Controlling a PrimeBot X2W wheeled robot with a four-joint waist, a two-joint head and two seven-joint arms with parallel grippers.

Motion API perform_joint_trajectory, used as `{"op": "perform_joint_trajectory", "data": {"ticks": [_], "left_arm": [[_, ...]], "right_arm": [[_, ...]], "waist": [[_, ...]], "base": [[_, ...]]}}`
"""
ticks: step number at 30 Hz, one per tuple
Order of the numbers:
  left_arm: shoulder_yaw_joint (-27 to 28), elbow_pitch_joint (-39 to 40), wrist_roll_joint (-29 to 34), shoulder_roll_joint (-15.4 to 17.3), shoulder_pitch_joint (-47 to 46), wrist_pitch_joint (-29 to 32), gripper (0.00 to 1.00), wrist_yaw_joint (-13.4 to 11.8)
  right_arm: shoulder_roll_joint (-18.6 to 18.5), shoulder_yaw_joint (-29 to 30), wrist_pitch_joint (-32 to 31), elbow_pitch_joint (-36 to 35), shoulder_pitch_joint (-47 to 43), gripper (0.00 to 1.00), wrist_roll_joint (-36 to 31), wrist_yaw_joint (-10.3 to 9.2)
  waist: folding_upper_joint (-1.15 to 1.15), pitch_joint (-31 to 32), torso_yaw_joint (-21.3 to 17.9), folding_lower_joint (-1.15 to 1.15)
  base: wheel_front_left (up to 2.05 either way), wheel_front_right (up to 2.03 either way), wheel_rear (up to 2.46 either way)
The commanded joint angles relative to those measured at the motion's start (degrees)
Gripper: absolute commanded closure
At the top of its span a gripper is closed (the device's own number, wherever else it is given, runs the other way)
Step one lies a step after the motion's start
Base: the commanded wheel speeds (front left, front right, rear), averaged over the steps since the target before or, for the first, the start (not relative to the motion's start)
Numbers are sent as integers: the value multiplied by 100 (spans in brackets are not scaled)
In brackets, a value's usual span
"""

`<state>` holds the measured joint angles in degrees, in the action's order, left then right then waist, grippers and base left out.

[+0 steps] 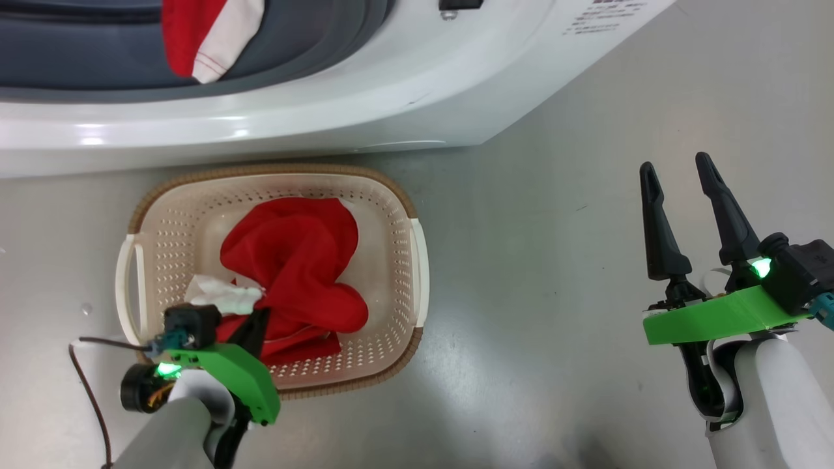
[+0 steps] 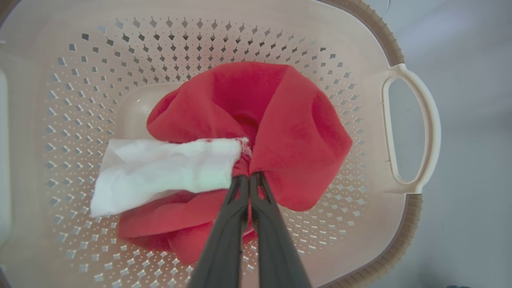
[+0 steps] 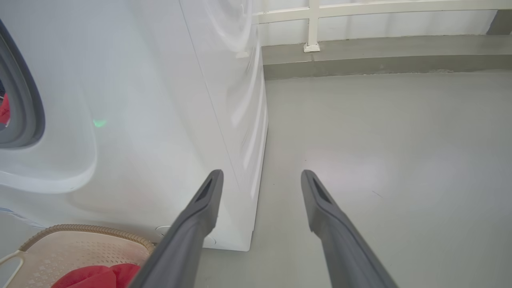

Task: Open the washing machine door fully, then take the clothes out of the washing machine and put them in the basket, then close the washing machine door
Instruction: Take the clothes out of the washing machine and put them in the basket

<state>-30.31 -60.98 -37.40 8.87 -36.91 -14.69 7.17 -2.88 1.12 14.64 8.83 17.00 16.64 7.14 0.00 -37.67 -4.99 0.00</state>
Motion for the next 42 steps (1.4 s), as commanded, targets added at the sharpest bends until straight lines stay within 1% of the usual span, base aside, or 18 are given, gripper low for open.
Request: {"op": "perform_joint_trajectory", "data": {"ticks": [1,2,3,4,5,15,20,30,42], "left_arm": [[55,-31,-80,217,7,-31,96,32],[21,-63,-119,227,-40,-31,74,32],[-3,-96,-160,236,-86,-31,57,32],[-11,-121,-194,253,-132,-31,25,32],[-24,-139,-223,265,-169,-31,0,32],[-65,-75,-369,352,-270,-31,0,32],[114,136,-354,418,-162,-31,0,32],[844,736,116,505,207,-31,0,32],[1991,1768,1107,355,1011,-31,0,32]], "right_arm": [[1,-112,36,-146,25,0,-17,35],[1,-111,36,-148,32,0,-19,35],[1,-112,36,-148,39,0,-19,35],[1,-112,36,-150,47,0,-19,35],[1,-114,36,-149,56,0,-18,35],[1,-95,36,-98,77,0,-23,35],[1,-78,36,-42,35,0,-32,35],[1,-70,36,70,-119,0,-32,35],[1,-64,36,247,-556,0,-75,35]], "waist": [[0,-48,11,0],[0,-65,13,0],[0,-80,14,0],[0,-93,15,0],[0,-102,14,0],[0,-38,39,0],[0,202,94,0],[0,800,166,0],[0,1703,263,0]], "base": [[0,0,0],[0,0,0],[0,0,0],[0,0,0],[0,0,0],[0,0,0],[0,0,0],[0,0,0],[0,0,0]]}}
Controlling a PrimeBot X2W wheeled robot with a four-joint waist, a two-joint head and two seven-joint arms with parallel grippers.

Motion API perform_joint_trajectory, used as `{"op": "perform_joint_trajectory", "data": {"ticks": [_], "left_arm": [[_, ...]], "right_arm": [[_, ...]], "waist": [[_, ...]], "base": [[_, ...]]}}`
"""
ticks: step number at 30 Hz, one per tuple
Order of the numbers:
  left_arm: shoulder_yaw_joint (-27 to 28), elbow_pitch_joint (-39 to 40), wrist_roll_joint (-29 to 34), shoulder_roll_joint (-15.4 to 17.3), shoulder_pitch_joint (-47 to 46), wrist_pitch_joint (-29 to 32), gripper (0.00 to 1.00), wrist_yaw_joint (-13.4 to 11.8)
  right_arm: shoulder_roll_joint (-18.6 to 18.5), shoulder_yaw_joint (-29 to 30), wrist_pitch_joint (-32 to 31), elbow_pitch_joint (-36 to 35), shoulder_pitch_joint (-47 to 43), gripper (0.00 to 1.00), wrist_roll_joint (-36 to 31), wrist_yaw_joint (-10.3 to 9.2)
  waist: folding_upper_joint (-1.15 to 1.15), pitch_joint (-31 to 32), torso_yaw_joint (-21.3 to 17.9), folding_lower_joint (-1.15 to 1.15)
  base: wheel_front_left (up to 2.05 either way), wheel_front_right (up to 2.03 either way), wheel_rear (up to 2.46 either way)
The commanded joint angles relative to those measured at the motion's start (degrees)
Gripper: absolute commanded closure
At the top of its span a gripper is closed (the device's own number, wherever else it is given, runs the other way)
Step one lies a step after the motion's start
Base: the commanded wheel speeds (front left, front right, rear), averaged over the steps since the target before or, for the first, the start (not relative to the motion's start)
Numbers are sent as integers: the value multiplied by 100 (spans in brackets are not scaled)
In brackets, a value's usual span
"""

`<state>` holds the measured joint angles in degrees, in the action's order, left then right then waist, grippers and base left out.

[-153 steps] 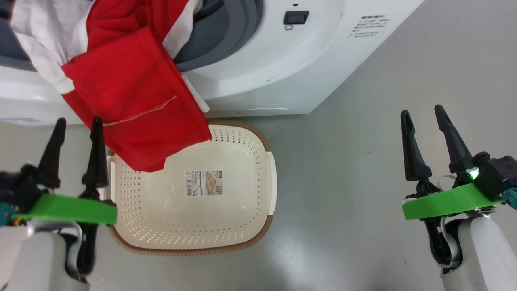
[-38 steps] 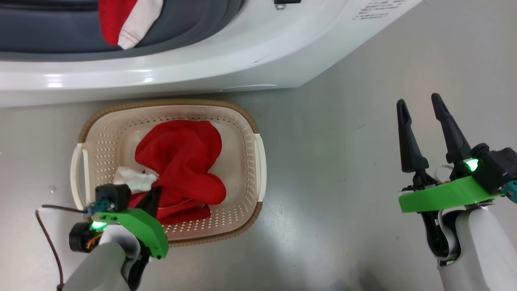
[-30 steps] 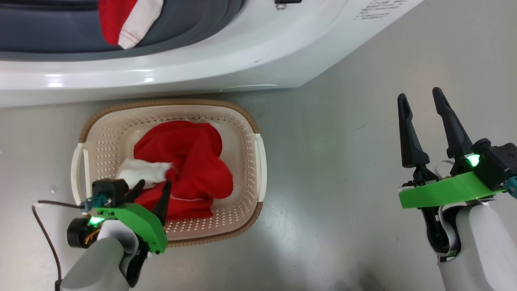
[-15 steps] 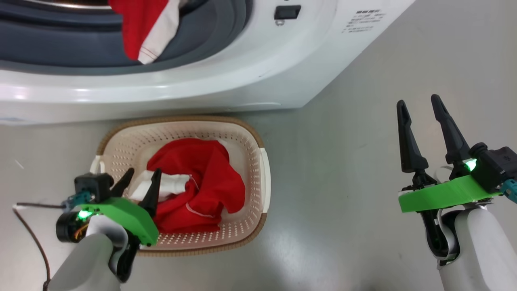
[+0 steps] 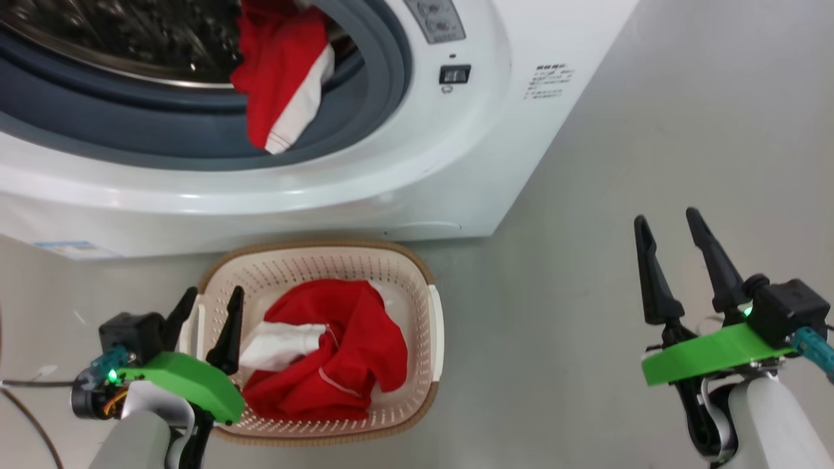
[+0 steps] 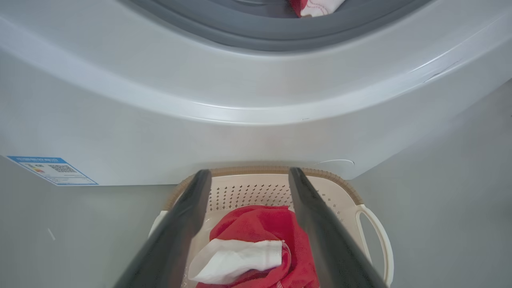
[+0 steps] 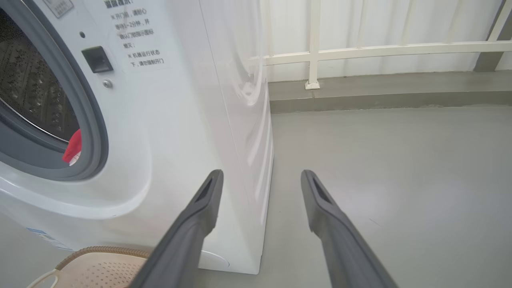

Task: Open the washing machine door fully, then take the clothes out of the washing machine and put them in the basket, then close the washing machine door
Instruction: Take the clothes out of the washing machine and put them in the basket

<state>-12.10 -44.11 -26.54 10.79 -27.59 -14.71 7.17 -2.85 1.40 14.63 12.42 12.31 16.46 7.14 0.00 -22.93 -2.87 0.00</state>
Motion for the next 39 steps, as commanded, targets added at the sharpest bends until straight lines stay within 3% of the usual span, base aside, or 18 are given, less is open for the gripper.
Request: {"op": "perform_joint_trajectory", "data": {"ticks": [1,14,39], "left_arm": [[258,179,93,149,145,-29,0,32],[1187,1536,902,-103,1178,-29,0,32],[1891,3396,1364,-493,3058,-29,0,32]], "right_arm": [[-3,-91,37,-99,-122,0,-67,35],[-3,-18,37,-37,-720,0,-136,35],[-37,78,37,-105,-1644,0,-191,35]], "waist": [[0,294,58,0],[0,1090,92,0],[0,1914,54,0]], "base": [[0,0,0],[0,0,0],[0,0,0]]}}
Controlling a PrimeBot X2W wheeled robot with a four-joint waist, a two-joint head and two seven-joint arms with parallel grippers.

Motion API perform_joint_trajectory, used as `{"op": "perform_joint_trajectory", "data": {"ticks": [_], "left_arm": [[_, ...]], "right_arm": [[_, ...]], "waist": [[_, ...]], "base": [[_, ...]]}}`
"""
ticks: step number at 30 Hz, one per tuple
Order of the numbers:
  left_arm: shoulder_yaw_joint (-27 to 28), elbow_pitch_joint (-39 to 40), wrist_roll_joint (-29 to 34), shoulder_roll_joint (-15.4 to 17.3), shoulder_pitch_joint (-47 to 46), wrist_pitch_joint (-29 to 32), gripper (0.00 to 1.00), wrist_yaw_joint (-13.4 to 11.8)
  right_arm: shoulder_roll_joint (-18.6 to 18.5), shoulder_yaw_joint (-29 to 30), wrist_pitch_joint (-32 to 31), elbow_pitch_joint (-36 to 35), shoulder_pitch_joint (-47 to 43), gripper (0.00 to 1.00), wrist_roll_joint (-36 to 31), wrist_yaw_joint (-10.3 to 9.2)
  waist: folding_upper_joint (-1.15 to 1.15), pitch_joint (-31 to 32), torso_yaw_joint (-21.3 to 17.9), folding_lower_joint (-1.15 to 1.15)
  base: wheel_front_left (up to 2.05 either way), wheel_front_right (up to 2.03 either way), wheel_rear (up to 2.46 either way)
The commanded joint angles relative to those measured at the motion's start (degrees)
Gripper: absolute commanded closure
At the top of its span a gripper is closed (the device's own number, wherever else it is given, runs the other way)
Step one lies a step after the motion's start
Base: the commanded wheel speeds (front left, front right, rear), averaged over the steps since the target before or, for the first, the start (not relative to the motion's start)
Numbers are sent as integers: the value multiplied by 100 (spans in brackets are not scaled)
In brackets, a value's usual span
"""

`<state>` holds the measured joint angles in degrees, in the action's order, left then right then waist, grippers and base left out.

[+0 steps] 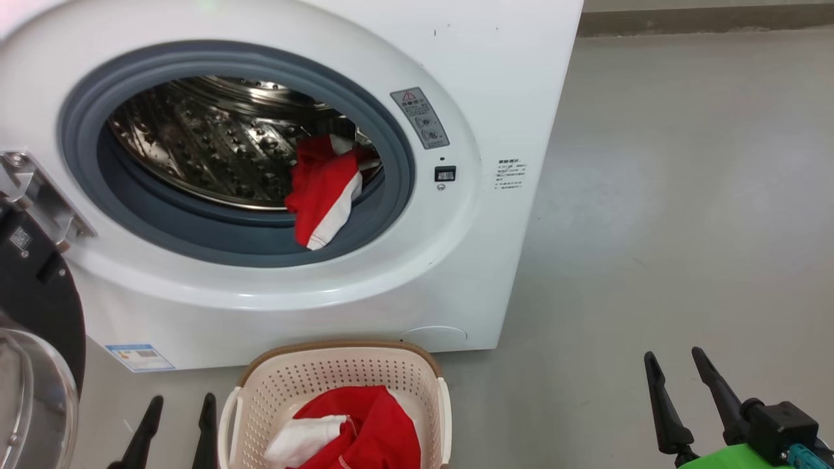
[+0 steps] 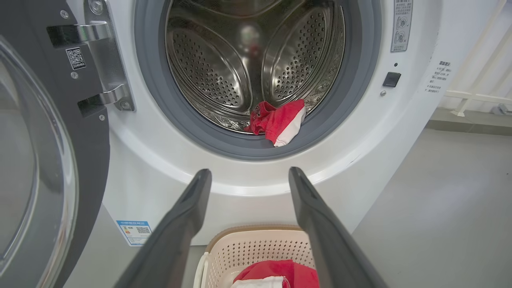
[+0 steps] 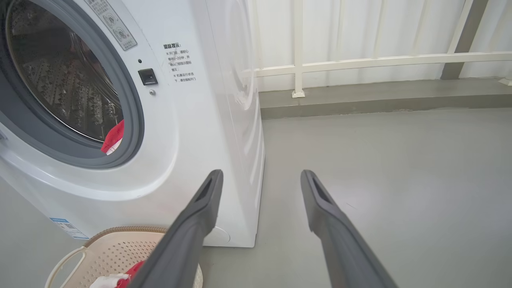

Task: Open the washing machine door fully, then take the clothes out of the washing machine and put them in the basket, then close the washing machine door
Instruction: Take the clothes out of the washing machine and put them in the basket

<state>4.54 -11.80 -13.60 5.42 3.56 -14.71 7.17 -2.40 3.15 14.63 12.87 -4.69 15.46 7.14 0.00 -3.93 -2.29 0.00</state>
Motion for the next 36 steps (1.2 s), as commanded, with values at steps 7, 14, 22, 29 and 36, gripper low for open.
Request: {"op": "perform_joint_trajectory", "data": {"ticks": [7,14,22,29,36], "left_arm": [[346,430,73,-46,212,-29,0,32],[386,487,85,-96,247,-29,0,32],[206,431,89,-84,66,-29,0,32],[-175,82,-21,177,-671,-29,0,32],[-667,-829,-392,606,-2245,-29,0,32]], "right_arm": [[-112,-15,37,-197,-36,0,-91,35],[-105,14,37,-209,-24,0,-98,35],[-89,29,37,-244,51,0,-101,35],[-63,-3,37,-292,276,0,-88,35],[-50,-86,37,-329,643,0,71,35]], "waist": [[0,1,-15,0],[0,-9,-25,0],[0,-129,-36,0],[0,-536,-92,0],[0,-1120,-205,0]], "base": [[0,0,0],[0,0,0],[0,0,0],[0,0,0],[0,0,0]]}}
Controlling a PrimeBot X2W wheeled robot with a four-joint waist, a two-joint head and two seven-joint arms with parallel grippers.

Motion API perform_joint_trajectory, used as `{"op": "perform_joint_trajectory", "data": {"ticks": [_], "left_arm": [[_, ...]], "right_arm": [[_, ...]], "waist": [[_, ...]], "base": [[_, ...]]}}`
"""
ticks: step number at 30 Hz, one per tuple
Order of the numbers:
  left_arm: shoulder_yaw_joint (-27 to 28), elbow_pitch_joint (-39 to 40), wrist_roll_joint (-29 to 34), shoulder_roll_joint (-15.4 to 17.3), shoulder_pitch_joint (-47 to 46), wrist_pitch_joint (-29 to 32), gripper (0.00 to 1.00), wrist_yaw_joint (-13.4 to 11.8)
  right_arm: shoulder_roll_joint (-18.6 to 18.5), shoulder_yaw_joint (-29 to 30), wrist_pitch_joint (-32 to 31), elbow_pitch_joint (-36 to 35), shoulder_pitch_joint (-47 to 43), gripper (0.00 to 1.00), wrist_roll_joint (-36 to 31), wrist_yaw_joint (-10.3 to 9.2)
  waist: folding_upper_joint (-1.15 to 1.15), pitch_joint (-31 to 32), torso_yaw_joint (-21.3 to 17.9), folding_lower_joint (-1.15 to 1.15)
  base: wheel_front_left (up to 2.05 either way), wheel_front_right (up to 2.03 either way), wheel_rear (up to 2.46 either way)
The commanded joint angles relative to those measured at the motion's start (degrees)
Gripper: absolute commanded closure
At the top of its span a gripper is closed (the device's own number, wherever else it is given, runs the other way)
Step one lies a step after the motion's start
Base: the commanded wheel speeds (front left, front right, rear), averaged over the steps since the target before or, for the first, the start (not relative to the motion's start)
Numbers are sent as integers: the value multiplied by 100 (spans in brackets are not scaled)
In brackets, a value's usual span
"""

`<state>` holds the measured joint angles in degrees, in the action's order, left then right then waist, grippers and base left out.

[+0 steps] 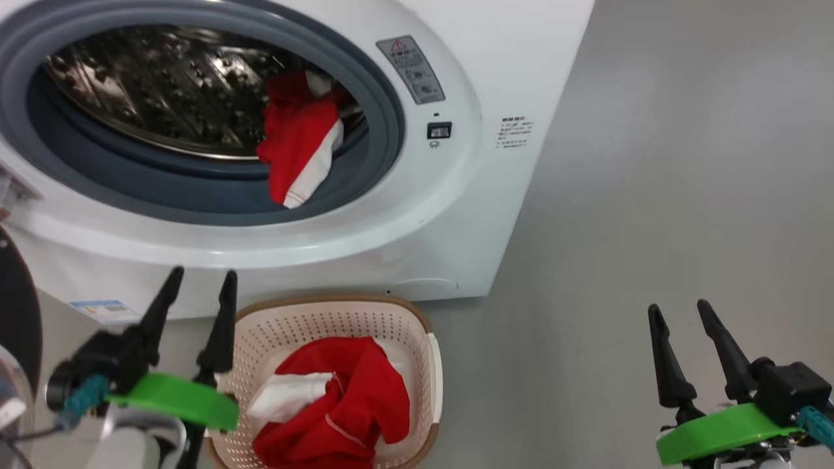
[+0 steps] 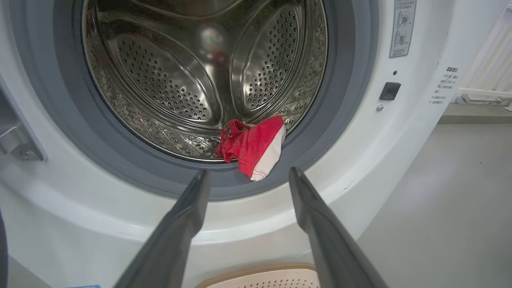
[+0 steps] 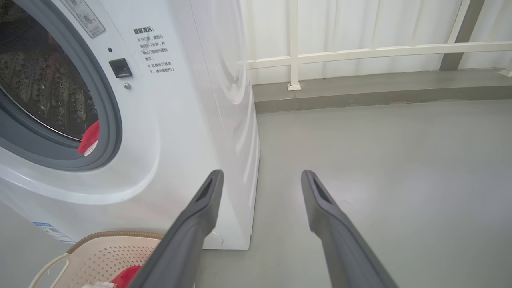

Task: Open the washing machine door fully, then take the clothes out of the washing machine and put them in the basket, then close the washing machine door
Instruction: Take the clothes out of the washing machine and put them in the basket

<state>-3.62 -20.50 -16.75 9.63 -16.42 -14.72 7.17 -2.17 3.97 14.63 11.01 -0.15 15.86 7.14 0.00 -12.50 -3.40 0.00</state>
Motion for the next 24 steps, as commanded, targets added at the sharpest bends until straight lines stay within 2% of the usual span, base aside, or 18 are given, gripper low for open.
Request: {"op": "perform_joint_trajectory", "data": {"ticks": [1,13,24], "left_arm": [[149,40,-77,185,-247,-28,0,32],[-1101,-1804,-940,684,-2506,17,0,32],[-2208,-2920,-1763,922,-3888,185,0,32]], "right_arm": [[-73,-168,37,-144,190,0,31,35],[-72,-274,37,-181,674,0,252,35],[-71,-439,37,-195,928,0,343,35]], "waist": [[0,-263,-93,0],[0,-1008,-351,0],[0,-1355,-504,0]], "base": [[0,0,0],[0,0,0],[0,0,0]]}}
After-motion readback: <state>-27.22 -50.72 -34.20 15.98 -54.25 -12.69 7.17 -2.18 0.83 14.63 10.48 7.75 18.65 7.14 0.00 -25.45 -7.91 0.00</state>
